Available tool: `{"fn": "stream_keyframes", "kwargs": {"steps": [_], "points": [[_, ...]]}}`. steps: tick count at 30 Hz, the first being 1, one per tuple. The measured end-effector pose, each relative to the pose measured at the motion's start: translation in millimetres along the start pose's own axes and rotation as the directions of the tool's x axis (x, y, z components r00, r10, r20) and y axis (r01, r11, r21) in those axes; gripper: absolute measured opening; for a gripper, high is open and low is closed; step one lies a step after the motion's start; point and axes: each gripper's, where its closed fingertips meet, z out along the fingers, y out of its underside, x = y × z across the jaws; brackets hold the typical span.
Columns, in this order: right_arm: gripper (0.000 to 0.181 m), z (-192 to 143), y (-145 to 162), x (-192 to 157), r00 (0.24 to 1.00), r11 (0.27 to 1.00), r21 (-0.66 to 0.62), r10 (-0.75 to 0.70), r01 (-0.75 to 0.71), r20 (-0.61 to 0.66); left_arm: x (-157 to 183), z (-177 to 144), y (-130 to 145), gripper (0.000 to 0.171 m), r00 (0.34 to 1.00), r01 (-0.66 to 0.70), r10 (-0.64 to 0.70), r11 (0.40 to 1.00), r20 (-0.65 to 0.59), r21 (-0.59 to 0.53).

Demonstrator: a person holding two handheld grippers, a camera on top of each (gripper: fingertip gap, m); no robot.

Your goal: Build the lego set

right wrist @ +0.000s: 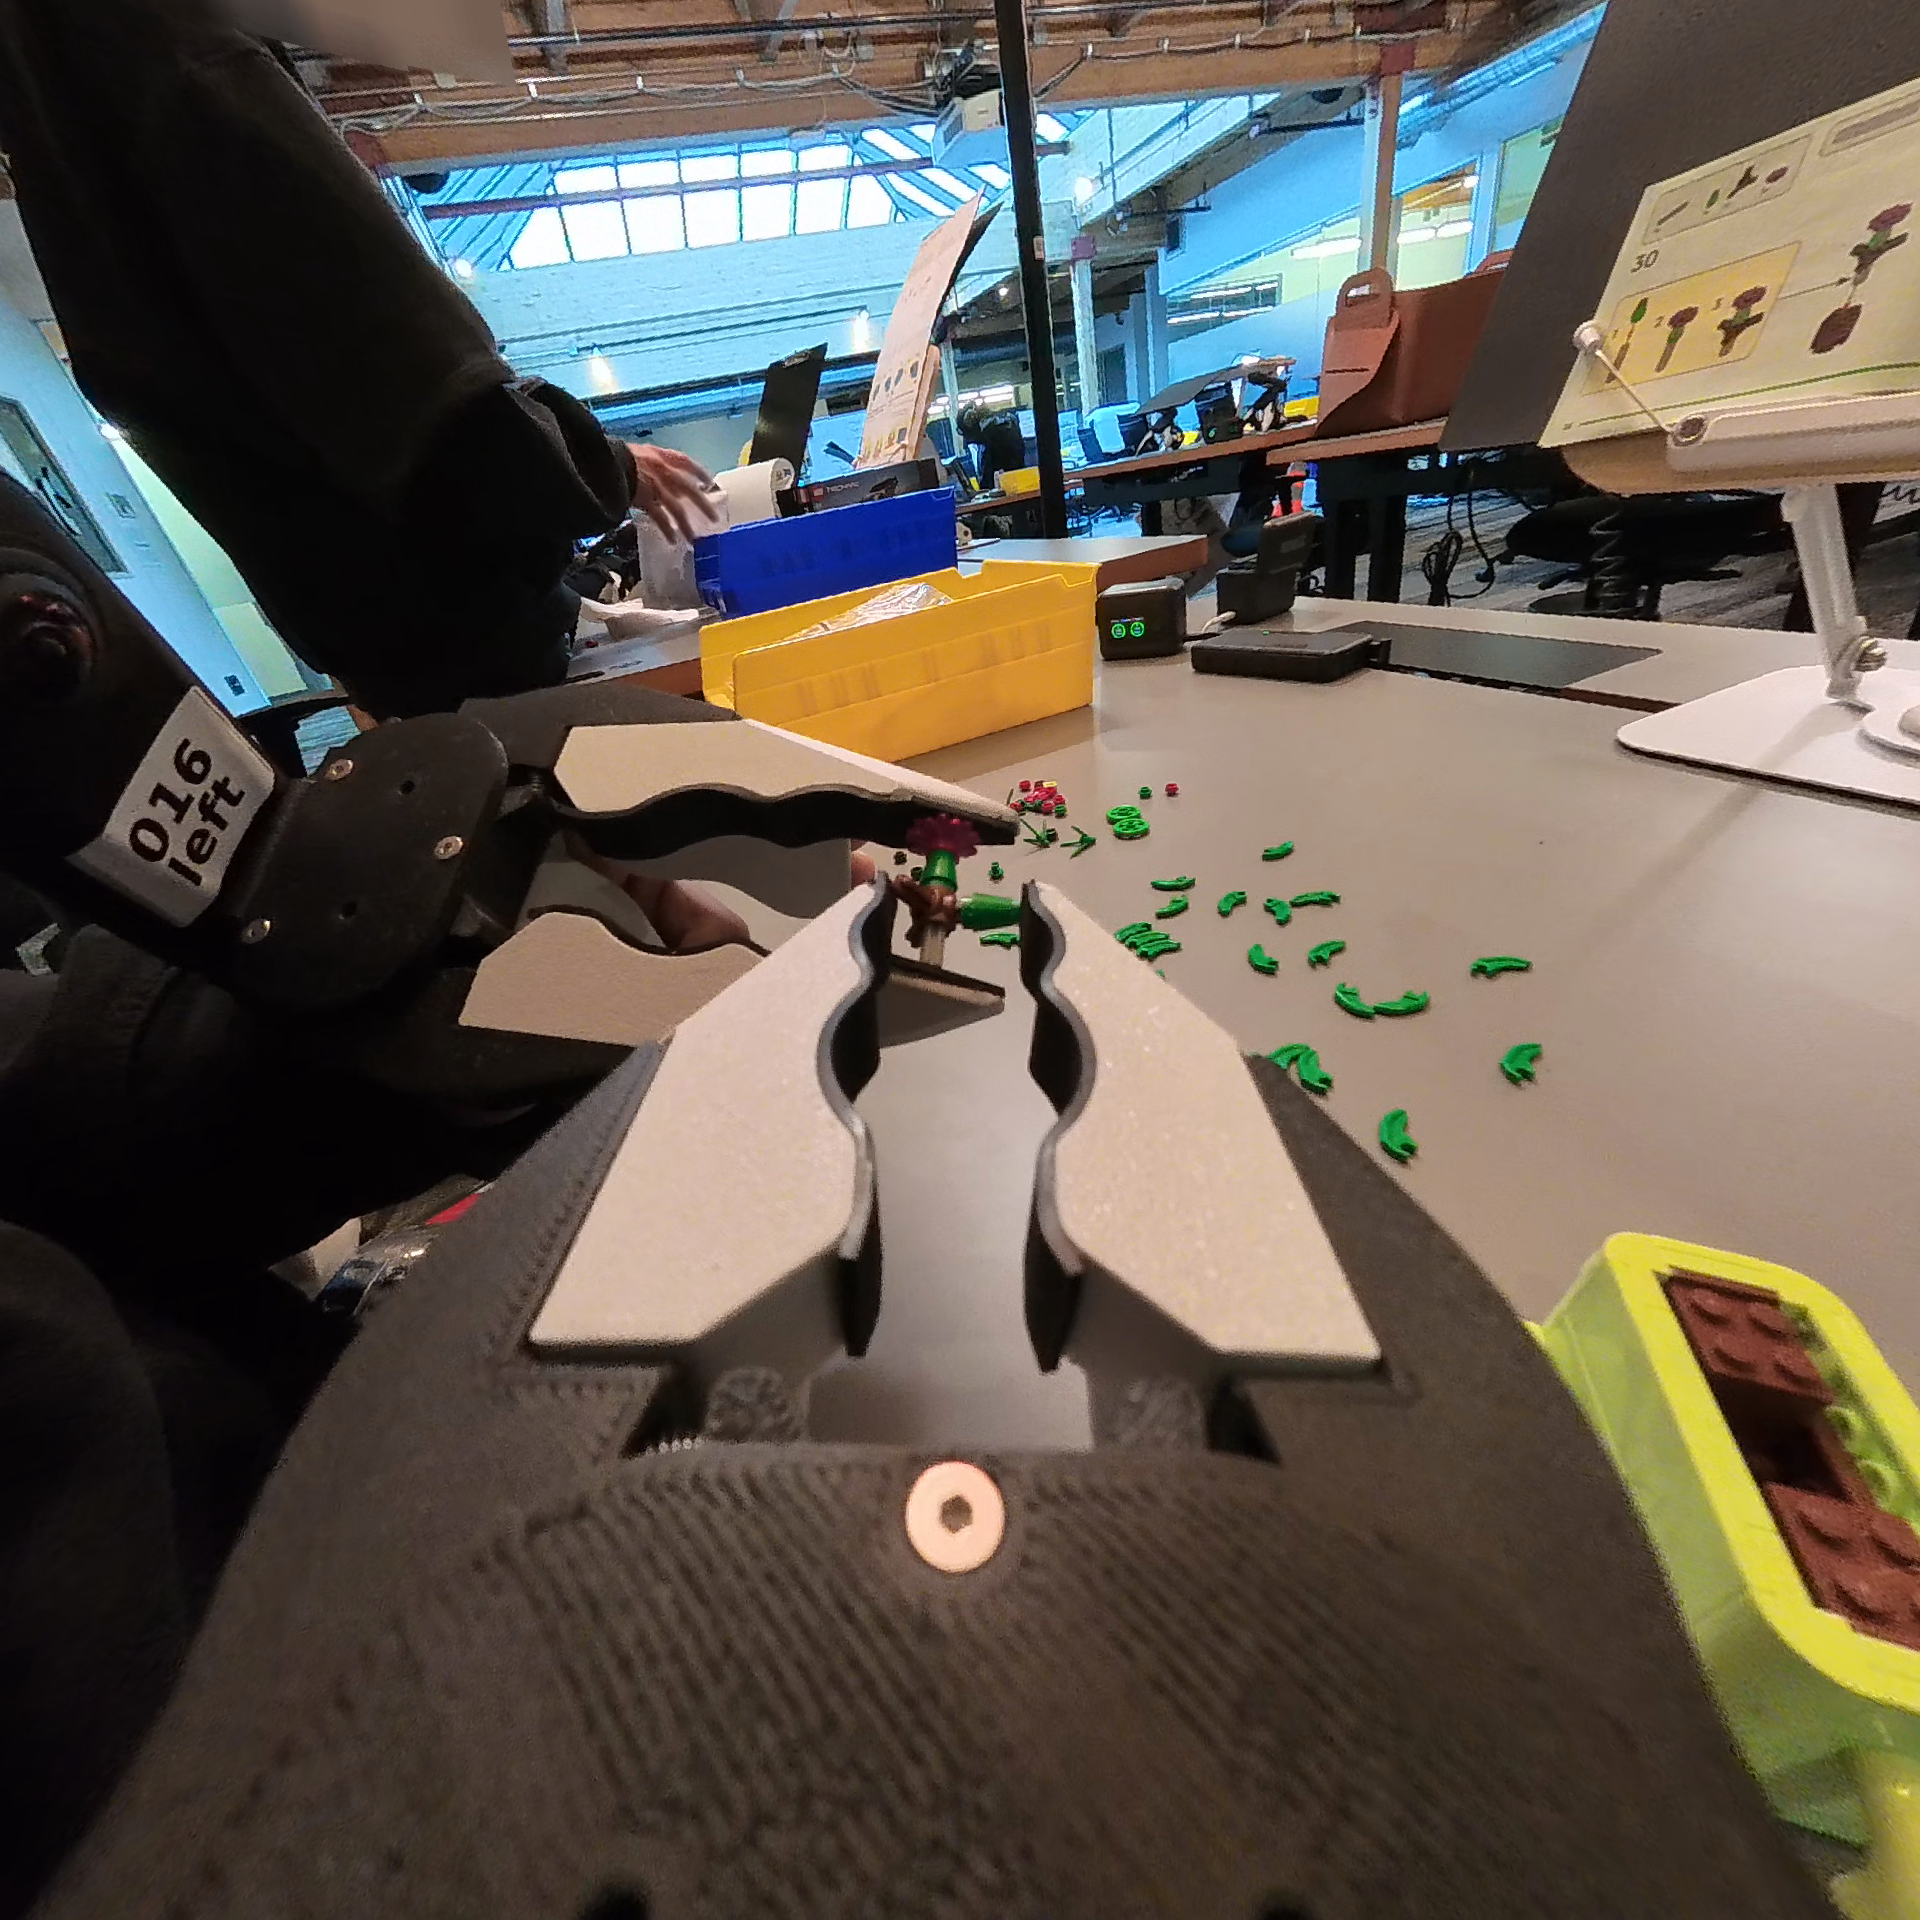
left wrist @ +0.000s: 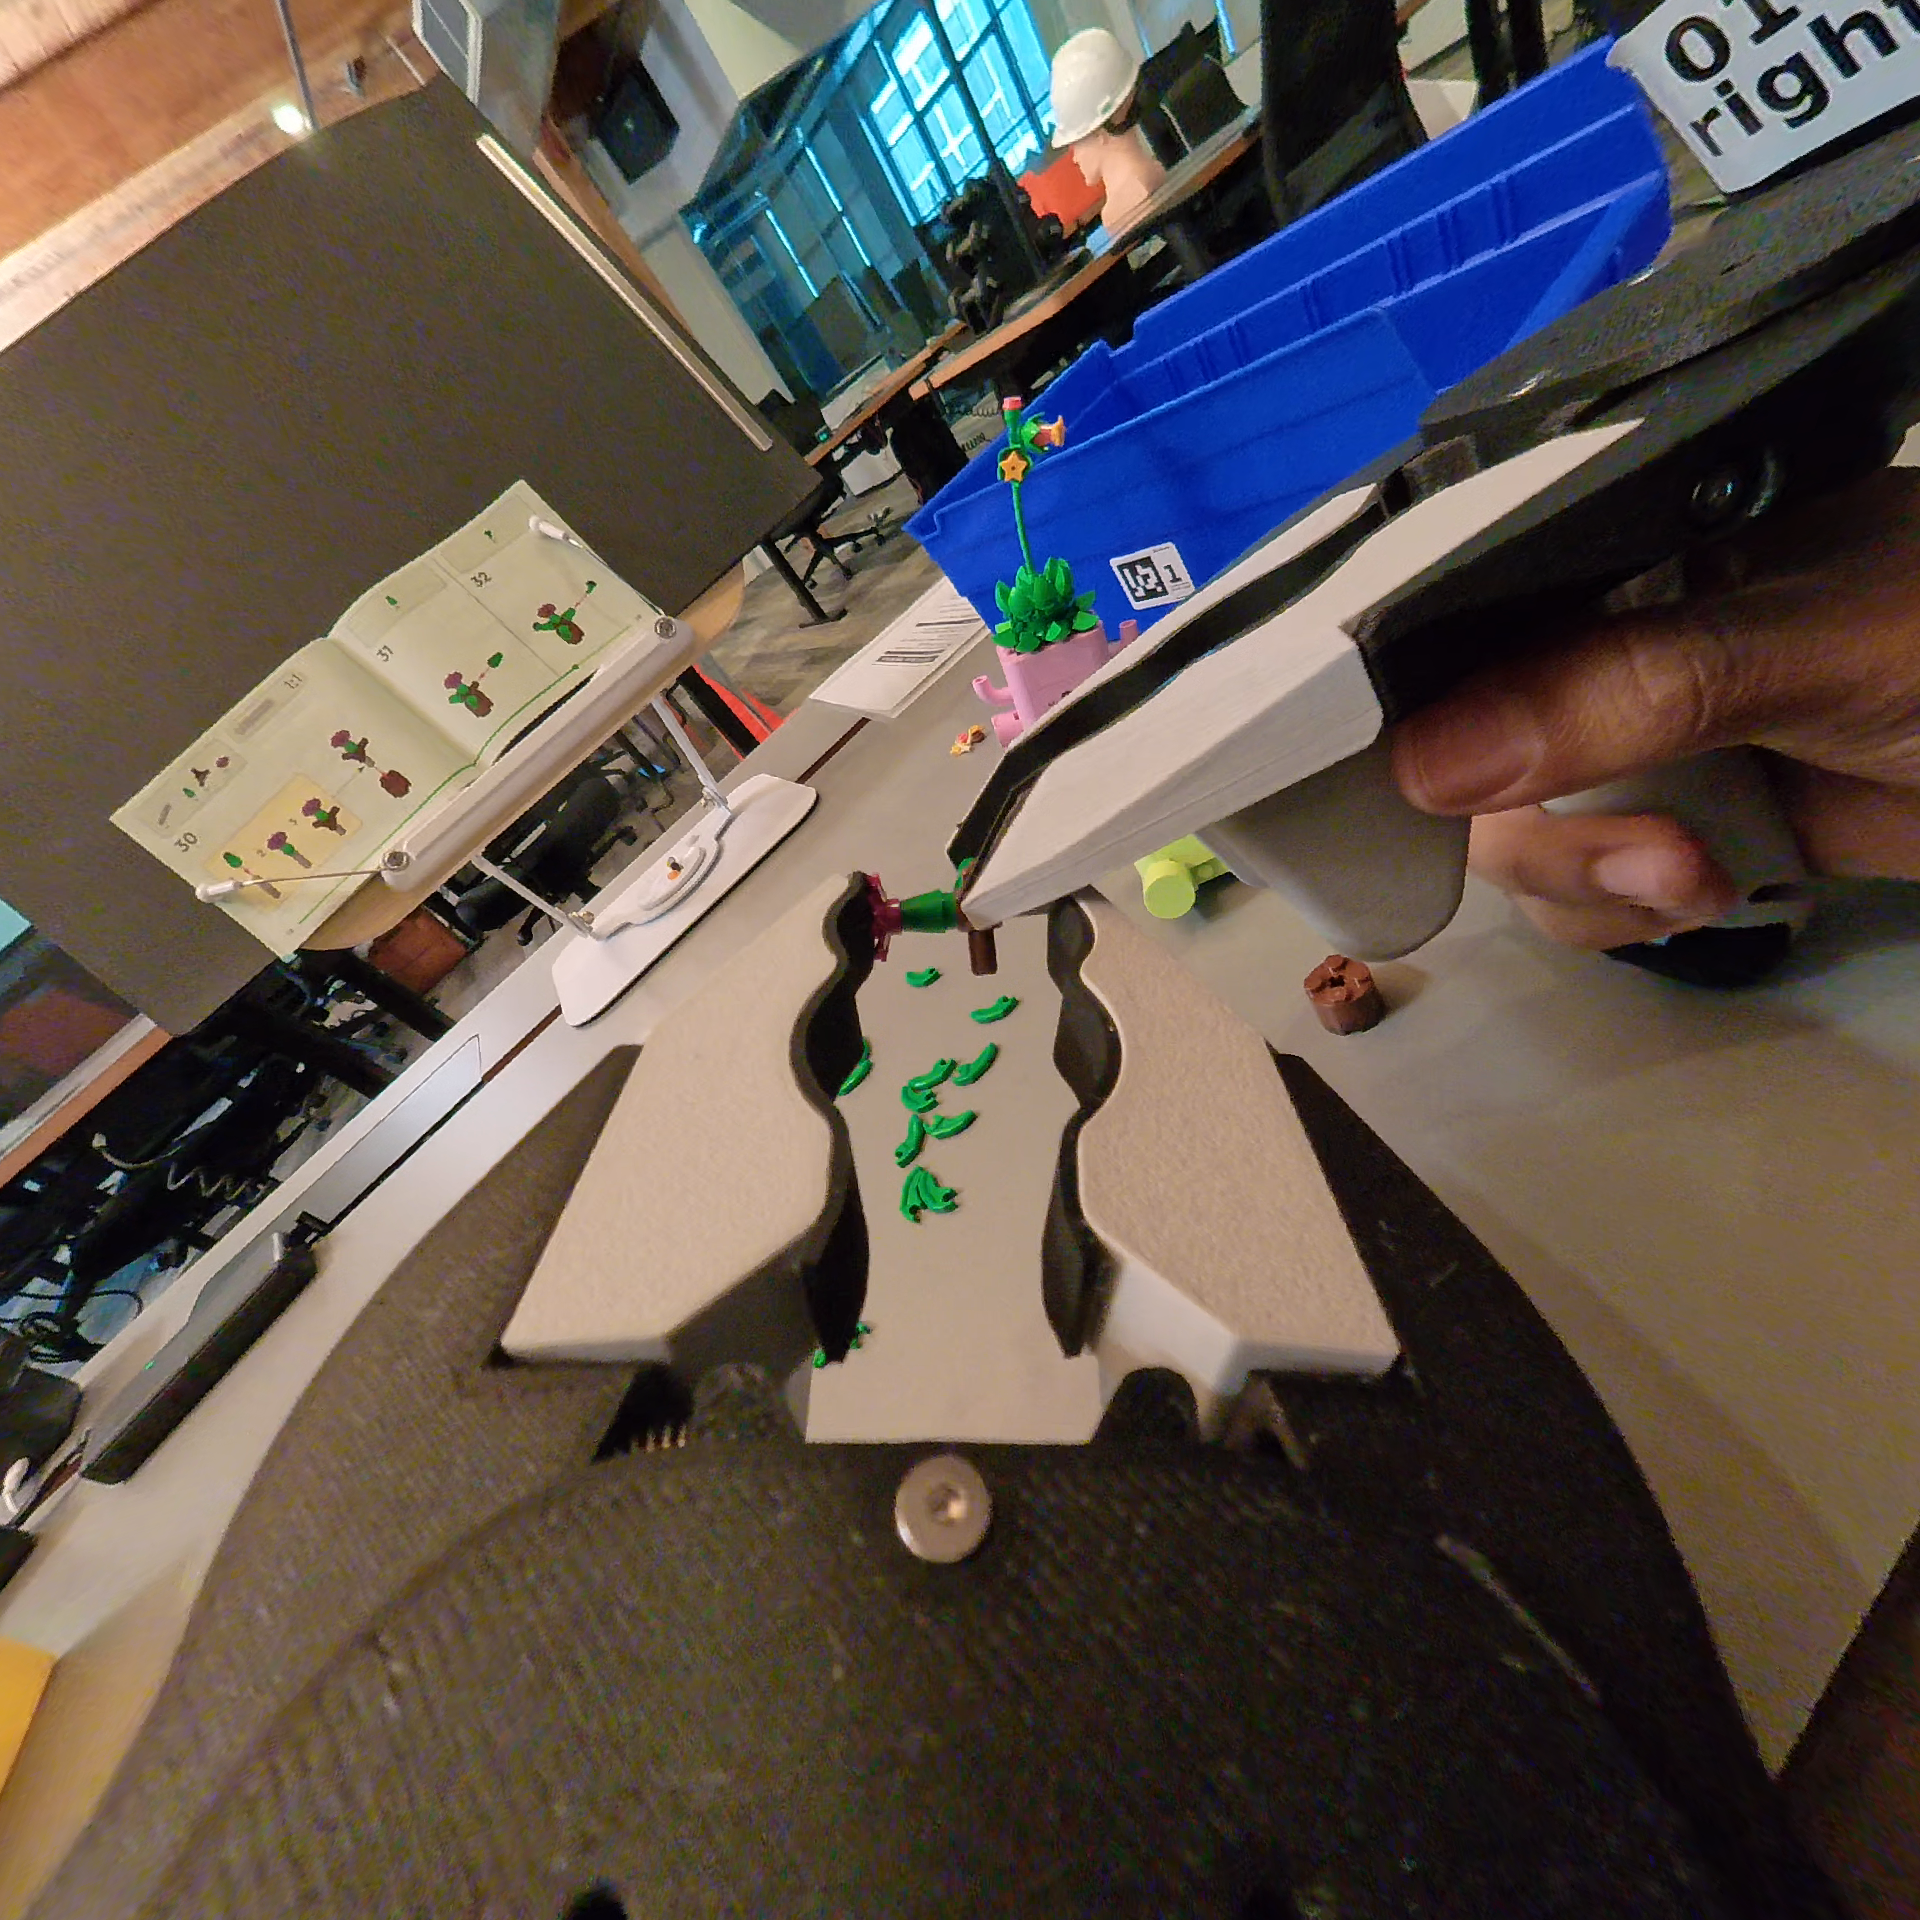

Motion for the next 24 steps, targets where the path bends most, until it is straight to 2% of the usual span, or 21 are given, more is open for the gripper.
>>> {"fn": "stream_keyframes", "kwargs": {"steps": [24], "points": [[0.021,-1.3,3.0,2.8,1.000,0.999,-0.029,-0.028,0.028,-0.008,2.3,2.7,0.4,0.030,0.998,0.064,-0.064,0.998,-0.004,-0.004]]}}
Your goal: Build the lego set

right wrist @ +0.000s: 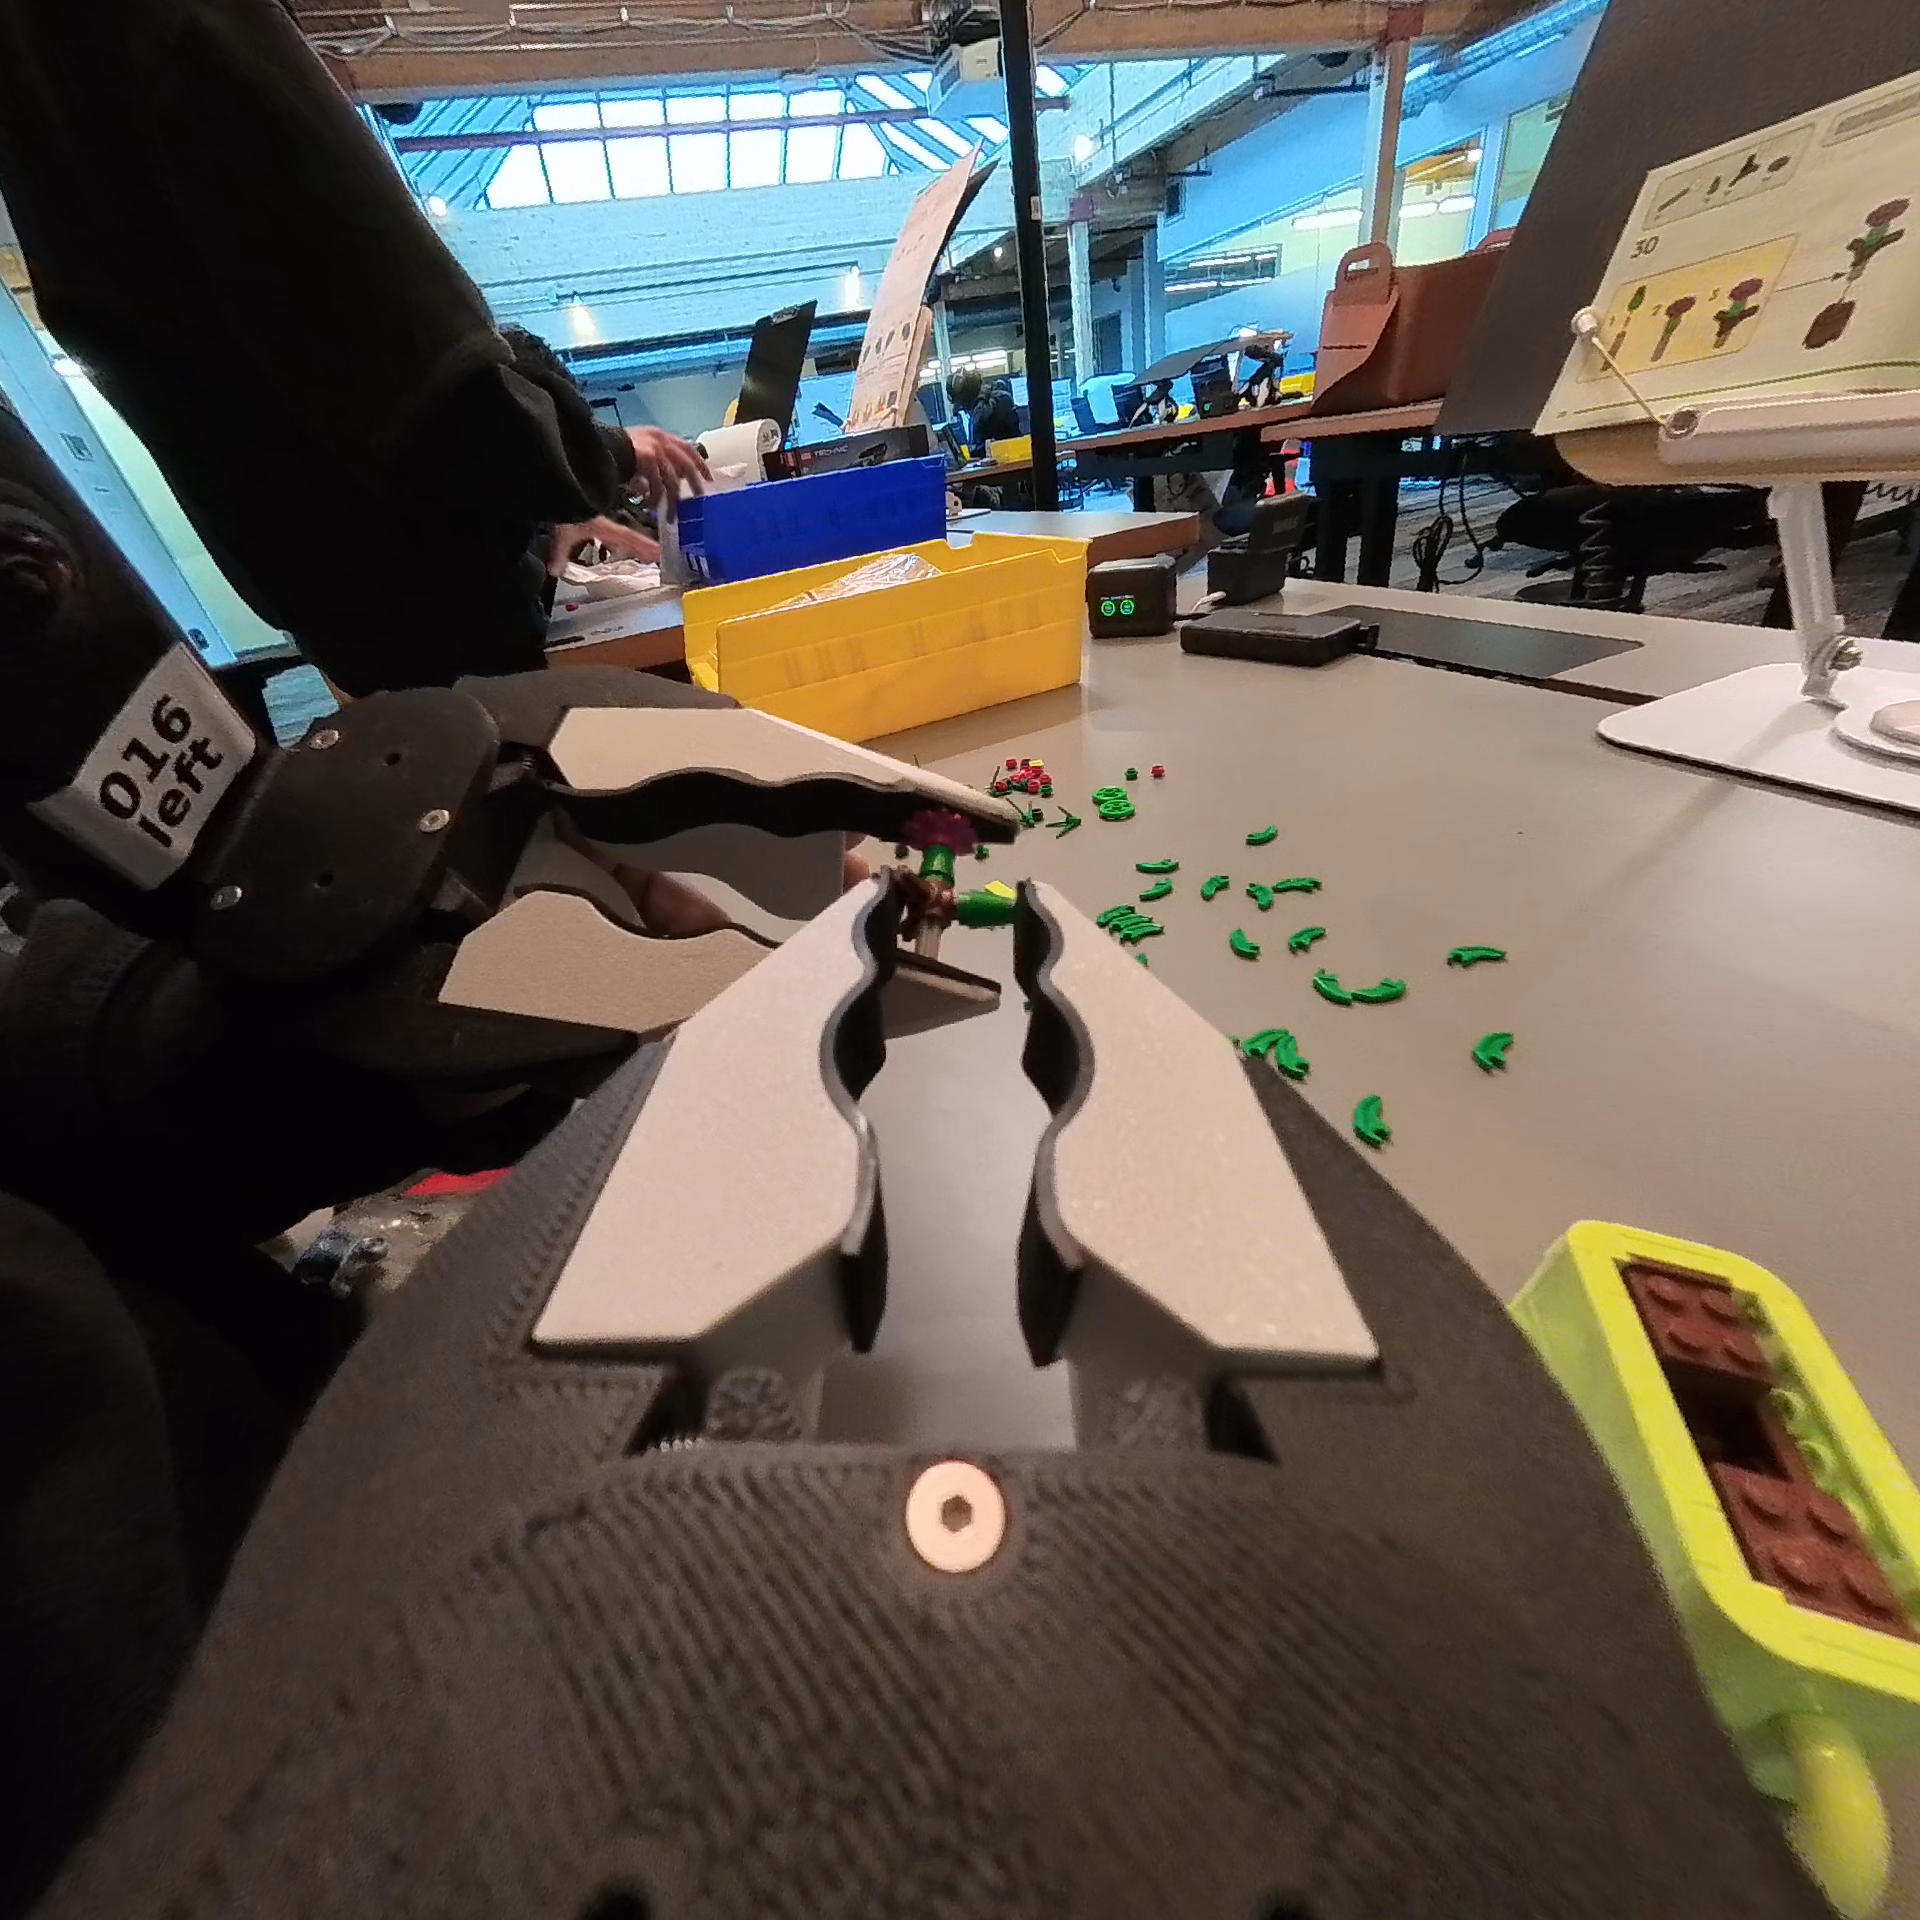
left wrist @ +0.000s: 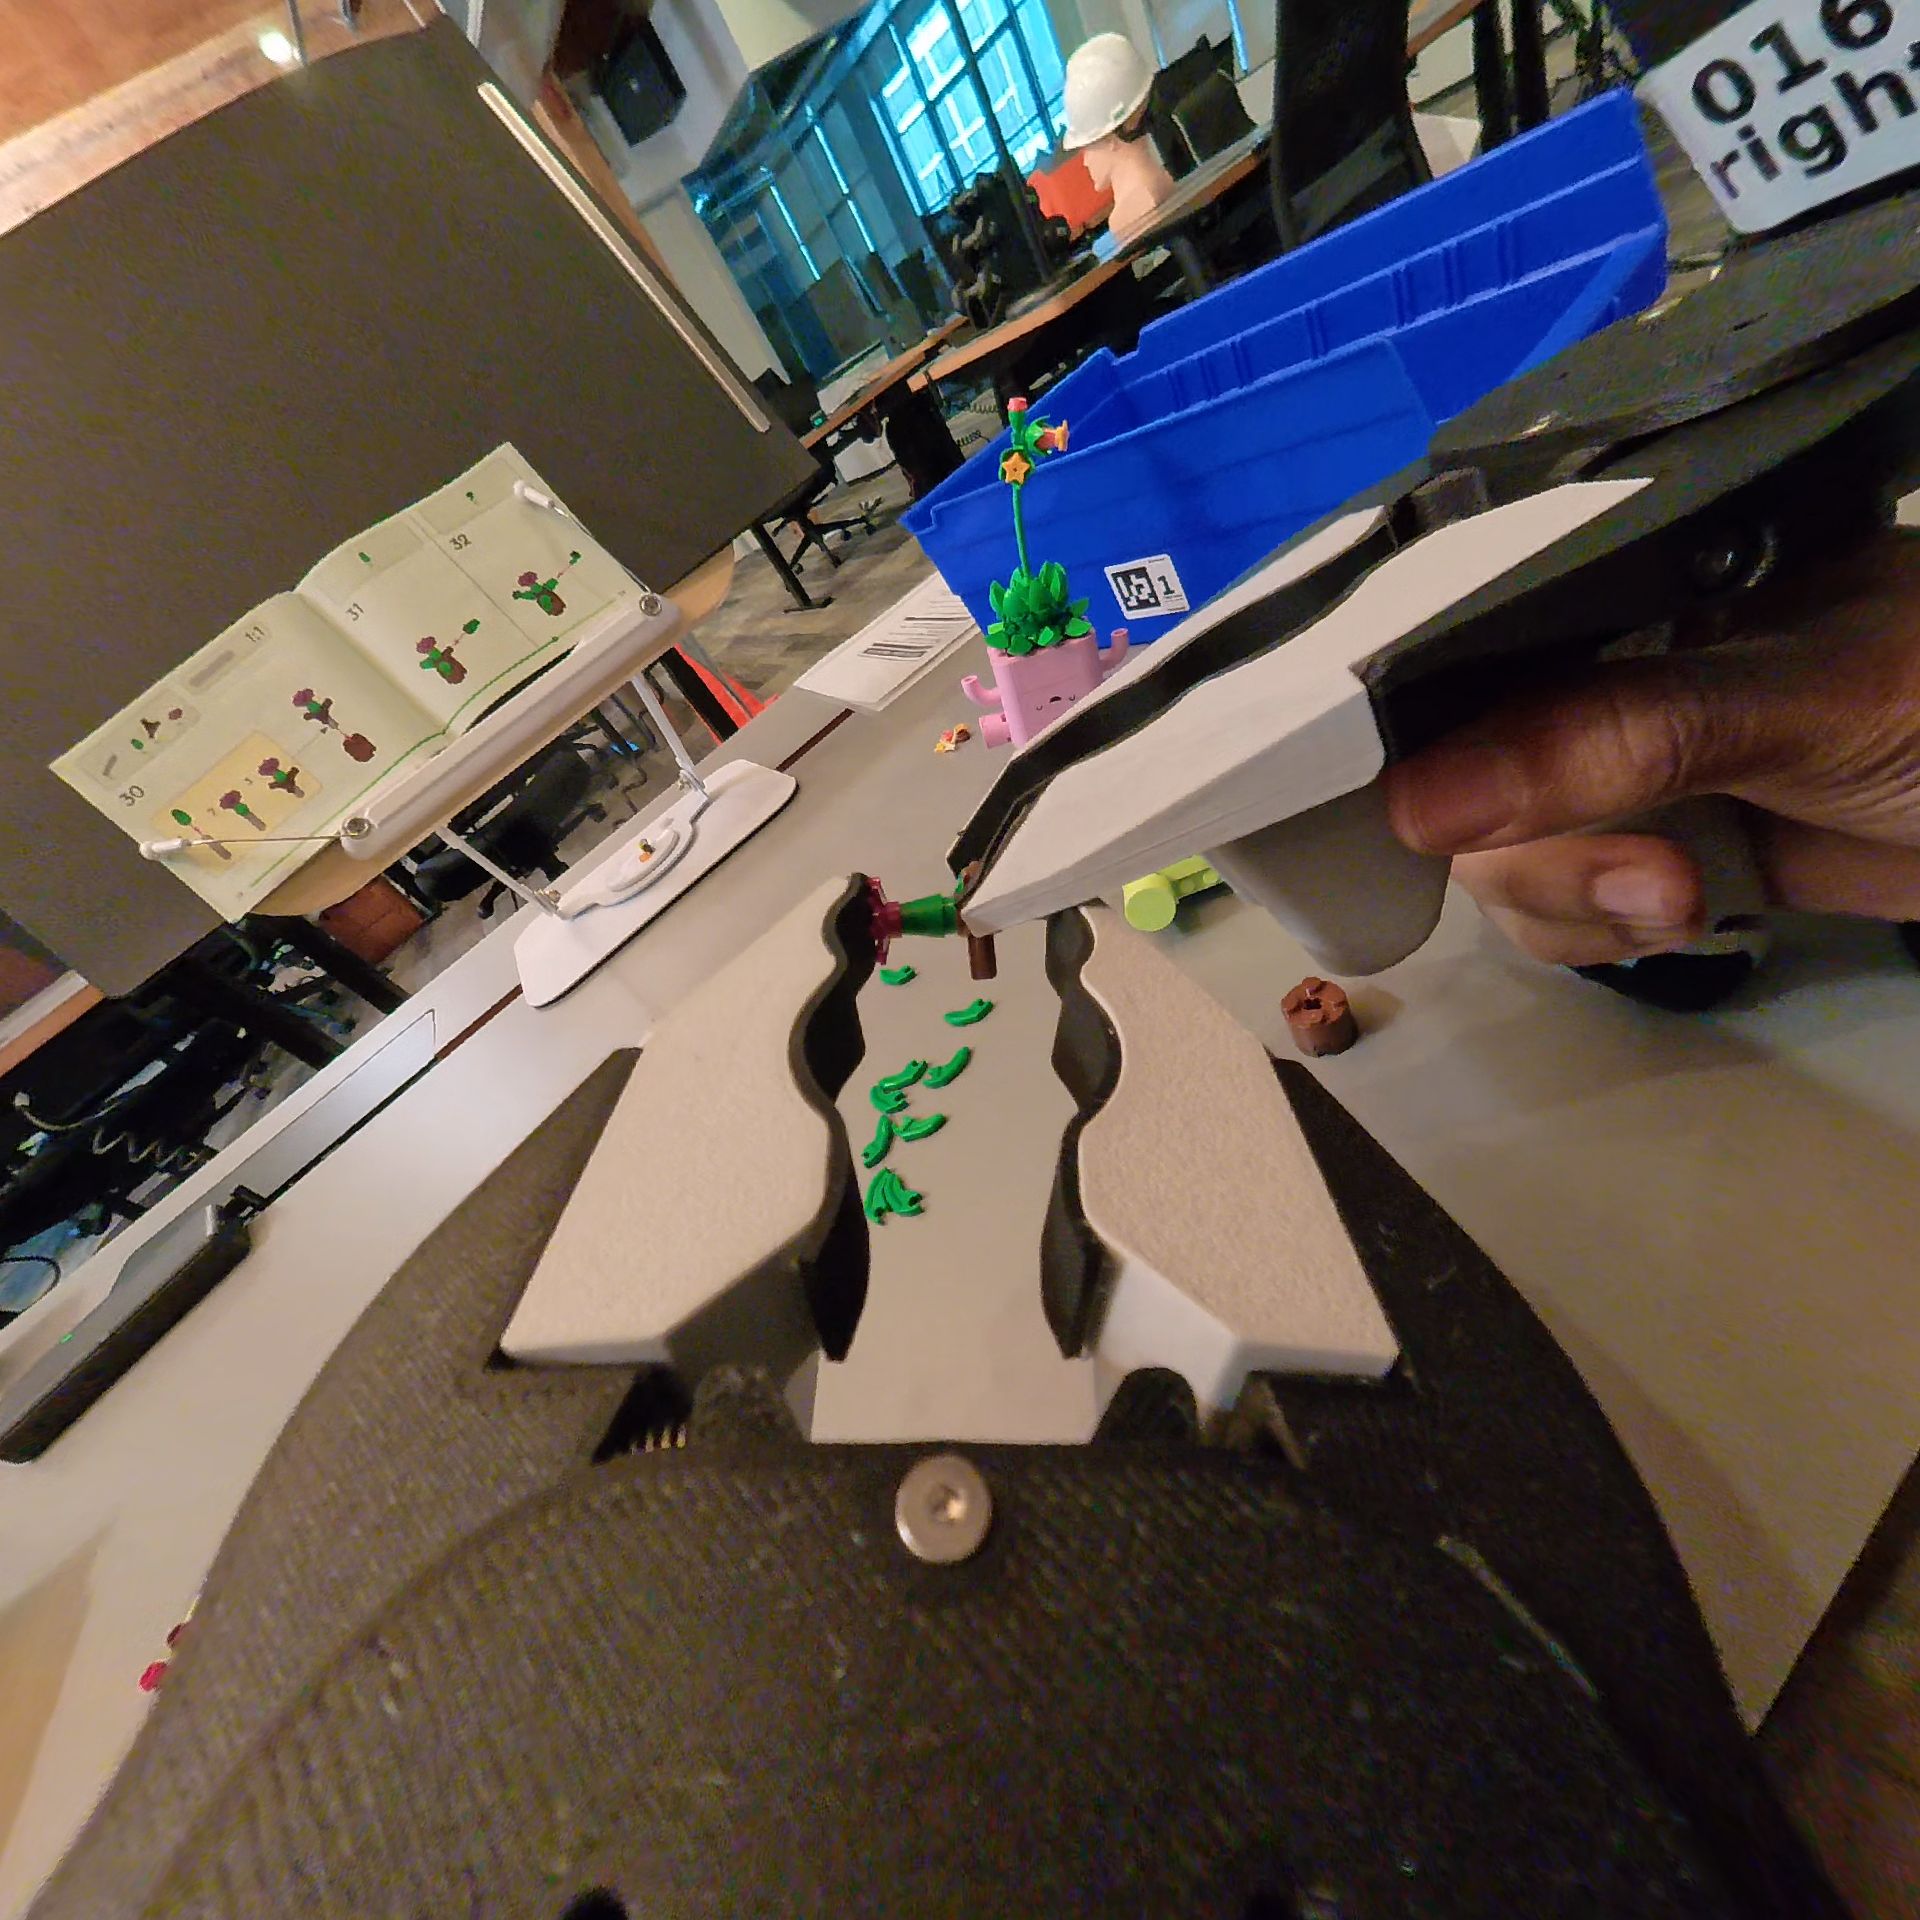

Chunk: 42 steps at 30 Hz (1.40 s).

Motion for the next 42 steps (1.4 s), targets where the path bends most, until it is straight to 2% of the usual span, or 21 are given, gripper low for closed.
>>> {"fn": "stream_keyframes", "kwargs": {"steps": [21,27,29,33,35,36,37,38,40,42], "points": [[0.019,1.0,-0.1,-0.6,0.997,0.998,-0.012,-0.069,0.069,-0.017,-0.7,-0.8,2.3,0.030,1.000,0.015,-0.015,1.000,0.016,0.005],[0.022,0.8,-7.4,4.4,0.997,0.996,0.056,0.076,-0.076,-0.013,-2.8,2.7,0.6,0.031,0.995,0.098,-0.098,0.995,-0.013,0.020],[0.040,-5.6,-15.7,11.9,0.994,0.989,0.104,0.104,-0.101,-0.027,-4.0,3.6,2.8,0.031,0.993,0.122,-0.122,0.992,-0.007,0.017],[0.044,-11.9,-19.5,20.4,0.983,0.973,0.143,0.181,-0.179,-0.003,-5.5,2.8,8.3,0.031,0.988,0.151,-0.151,0.988,-0.006,0.011],[0.048,-8.2,-16.3,16.3,0.979,0.970,0.130,0.202,-0.203,0.024,-6.5,2.6,6.0,0.031,0.968,0.249,-0.248,0.968,-0.031,0.031],[0.049,-6.9,-16.3,14.2,0.979,0.970,0.132,0.201,-0.203,0.031,-7.4,2.8,5.3,0.031,0.939,0.340,-0.338,0.940,-0.058,0.037],[0.049,-6.9,-17.6,12.6,0.981,0.970,0.143,0.192,-0.194,0.032,-11.0,2.3,3.6,0.031,0.886,0.460,-0.455,0.886,-0.085,0.050],[0.048,-7.5,-19.6,11.4,0.984,0.972,0.156,0.175,-0.178,0.030,-16.0,0.9,-0.1,0.031,0.806,0.589,-0.578,0.805,-0.124,0.075],[0.047,-8.8,-22.5,8.5,0.992,0.977,0.168,0.126,-0.129,0.026,-26.3,-0.9,-3.8,0.031,0.591,0.805,-0.778,0.587,-0.212,0.087],[0.048,-9.0,-22.2,7.2,0.999,0.985,0.163,0.054,-0.053,0.000,-29.1,-2.4,-10.7,0.031,0.348,0.935,-0.880,0.351,-0.324,0.051]]}}
